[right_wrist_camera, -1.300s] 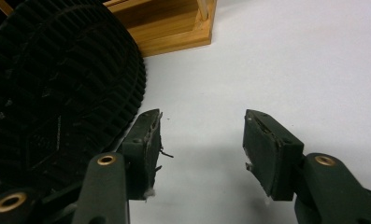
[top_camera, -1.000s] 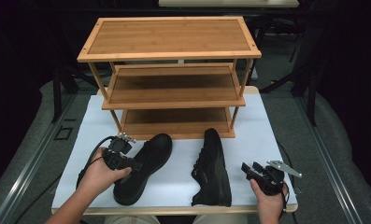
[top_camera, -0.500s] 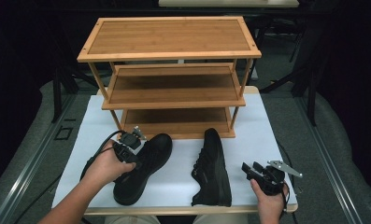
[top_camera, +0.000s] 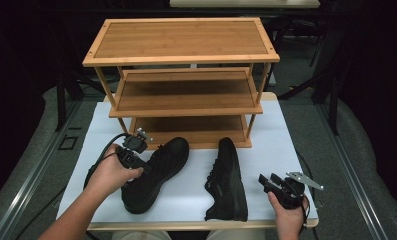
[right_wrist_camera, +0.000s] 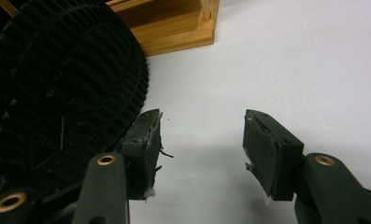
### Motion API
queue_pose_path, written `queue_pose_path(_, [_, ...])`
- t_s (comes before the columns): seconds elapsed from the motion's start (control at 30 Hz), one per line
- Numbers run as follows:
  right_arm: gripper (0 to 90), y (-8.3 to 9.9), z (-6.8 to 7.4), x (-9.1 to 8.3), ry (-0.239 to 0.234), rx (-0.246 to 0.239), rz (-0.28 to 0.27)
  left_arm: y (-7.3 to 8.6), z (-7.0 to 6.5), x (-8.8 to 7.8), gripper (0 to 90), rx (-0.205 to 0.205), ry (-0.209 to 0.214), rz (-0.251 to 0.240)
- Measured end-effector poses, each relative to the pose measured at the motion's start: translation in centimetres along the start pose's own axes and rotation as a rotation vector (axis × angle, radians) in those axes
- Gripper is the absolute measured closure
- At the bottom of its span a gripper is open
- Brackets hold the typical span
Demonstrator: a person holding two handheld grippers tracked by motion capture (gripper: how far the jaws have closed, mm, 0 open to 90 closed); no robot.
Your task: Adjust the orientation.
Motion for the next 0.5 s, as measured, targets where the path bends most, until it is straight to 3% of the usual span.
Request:
queue_pose_path(0.23, [46.4, 0.0, -0.1, 0.0, -0.002, 0.0, -0.001, -1.4, 1.9, 0.7, 86.0, -0.057, -0.083, -0.042])
queue_pose_path(0.43, [46.3, -0.1, -0.1, 0.1, -0.004, 0.001, -0.002, -2.4, 3.4, 1.9, 86.0, -0.121, -0.105, -0.043])
queue_pose_path(0.5, [46.3, -0.1, -0.1, 0.2, -0.009, 0.002, -0.008, -2.6, 3.7, 2.3, 86.0, -0.125, -0.115, -0.046])
Point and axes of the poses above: each handheld gripper's, and its own axes: x roughly forward along the jaws, y roughly out of its underside, z roughly to its left, the point moved 1 cm from there along x, roughly forward along the jaws, and after that the axes turned 12 degrees about x, right-handed, at the moved point
